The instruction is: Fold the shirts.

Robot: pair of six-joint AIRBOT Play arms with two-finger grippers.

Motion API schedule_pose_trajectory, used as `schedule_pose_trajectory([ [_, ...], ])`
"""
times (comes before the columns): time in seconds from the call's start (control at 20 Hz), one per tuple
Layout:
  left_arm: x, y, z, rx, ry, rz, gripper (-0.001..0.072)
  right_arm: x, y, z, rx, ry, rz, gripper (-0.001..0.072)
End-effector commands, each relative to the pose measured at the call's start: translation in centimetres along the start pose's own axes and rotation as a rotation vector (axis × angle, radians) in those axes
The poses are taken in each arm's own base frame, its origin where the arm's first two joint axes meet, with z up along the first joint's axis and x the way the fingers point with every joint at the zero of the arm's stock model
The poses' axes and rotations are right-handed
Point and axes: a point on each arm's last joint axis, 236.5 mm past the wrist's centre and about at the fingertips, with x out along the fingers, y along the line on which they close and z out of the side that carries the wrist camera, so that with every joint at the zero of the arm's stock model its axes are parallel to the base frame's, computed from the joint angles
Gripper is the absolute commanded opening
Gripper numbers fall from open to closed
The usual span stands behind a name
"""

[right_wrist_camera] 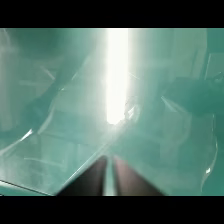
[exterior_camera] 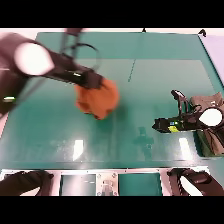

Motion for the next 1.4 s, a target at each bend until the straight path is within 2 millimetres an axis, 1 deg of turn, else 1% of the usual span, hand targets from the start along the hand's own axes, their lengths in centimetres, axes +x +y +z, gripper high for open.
schedule_pose_trajectory([
  [0.0, 7.6, -4.4, -3.1, -0.008, 0.154, -0.117, 0.0686, 0.0, 0.0, 0.0, 0.0, 0.001, 0.0, 0.0281],
  [0.05, 8.5, -3.6, -3.9, -0.01, 0.195, -0.105, 0.0694, 0.0, 0.0, -0.1, 0.0, 0.002, 0.0, 0.0302],
  [0.1, 8.7, -2.5, -4.2, -0.007, 0.215, -0.088, 0.0694, 0.0, 0.0, 0.0, -0.001, 0.001, 0.0, 0.0304],
  [0.15, 8.1, -0.9, -3.9, -0.016, 0.22, -0.071, 0.0694, -0.2, 0.1, 0.2, -0.003, -0.006, 0.001, 0.0306],
  [0.2, 6.9, 1.1, -3.3, -0.038, 0.231, -0.045, 0.0694, -0.5, 0.3, 0.5, -0.006, -0.015, 0.004, 0.0319],
  [0.3, 3.9, 5.7, -2.3, -0.071, 0.245, 0.006, 0.0692, -1.0, 0.7, 1.1, -0.014, -0.032, 0.009, 0.0492],
  [0.35, 2.8, 8.1, -2.2, -0.104, 0.244, 0.043, 0.0681, -1.0, 0.9, 1.1, -0.01, -0.032, 0.019, 0.0516],
  [0.4, 1.9, 10.9, -2.6, -0.141, 0.256, 0.09, 0.0664, -0.8, 1.4, 0.9, 0.002, -0.022, 0.041, 0.0515],
  [0.45, 1.3, 13.4, -3.4, -0.182, 0.274, 0.123, 0.0664, -0.4, 2.0, 0.5, 0.024, -0.005, 0.075, 0.0515],
  [0.5, 1.4, 15.4, -4.6, -0.227, 0.297, 0.137, 0.0664, 0.2, 2.6, 0.2, 0.044, 0.002, 0.107, 0.0516],
  [0.55, 1.9, 17.2, -6.5, -0.28, 0.333, 0.15, 0.0664, 1.0, 3.2, 0.1, 0.056, -0.009, 0.134, 0.0515],
  [0.6, 2.9, 18.5, -8.5, -0.33, 0.362, 0.154, 0.0664, 1.9, 3.8, 0.3, 0.057, -0.034, 0.155, 0.0515],
  [0.65, 4.2, 19.3, -10.1, -0.365, 0.373, 0.147, 0.0664, 2.6, 4.4, 0.7, 0.043, -0.057, 0.167, 0.0515],
  [0.7, 5.9, 19.8, -11.3, -0.392, 0.356, 0.135, 0.0664, 3.3, 5.1, 1.1, 0.029, -0.07, 0.172, 0.0515],
  [0.75, 7.5, 20.2, -12.0, -0.402, 0.325, 0.13, 0.0665, 4.2, 5.7, 1.5, 0.016, -0.072, 0.172, 0.0516],
  [0.8, 9.0, 20.3, -12.2, -0.417, 0.279, 0.118, 0.0664, 5.0, 6.2, 1.8, 0.006, -0.056, 0.169, 0.0516],
  [0.85, 10.6, 20.1, -11.9, -0.442, 0.223, 0.085, 0.0665, 5.9, 6.6, 1.9, -0.001, -0.028, 0.162, 0.0515],
  [0.95, 13.2, 19.0, -11.1, -0.49, 0.158, -0.008, 0.0664, 6.7, 7.3, 2.5, -0.008, 0.0, 0.157, 0.0515],
  [1.0, 14.2, 18.4, -11.1, -0.501, 0.155, -0.053, 0.0664, 6.6, 7.5, 2.8, -0.012, -0.005, 0.16, 0.0514],
  [1.1, 16.0, 17.4, -11.0, -0.531, 0.149, -0.124, 0.0664, 5.9, 7.3, 3.2, -0.005, -0.016, 0.162, 0.0514],
  [1.15, 16.7, 17.1, -11.1, -0.547, 0.148, -0.15, 0.0664, 5.6, 7.0, 3.2, 0.003, -0.016, 0.161, 0.0514],
  [1.25, 17.7, 17.1, -12.0, -0.562, 0.17, -0.161, 0.0662, 5.4, 6.7, 2.8, 0.009, 0.006, 0.159, 0.0514],
  [1.3, 17.9, 17.2, -12.3, -0.566, 0.179, -0.161, 0.0587, 5.4, 6.7, 2.7, 0.009, 0.011, 0.159, 0.0514],
  [1.35, 18.0, 17.2, -12.4, -0.558, 0.182, -0.163, 0.0341, 5.4, 6.8, 2.6, 0.005, 0.014, 0.16, 0.0515],
])
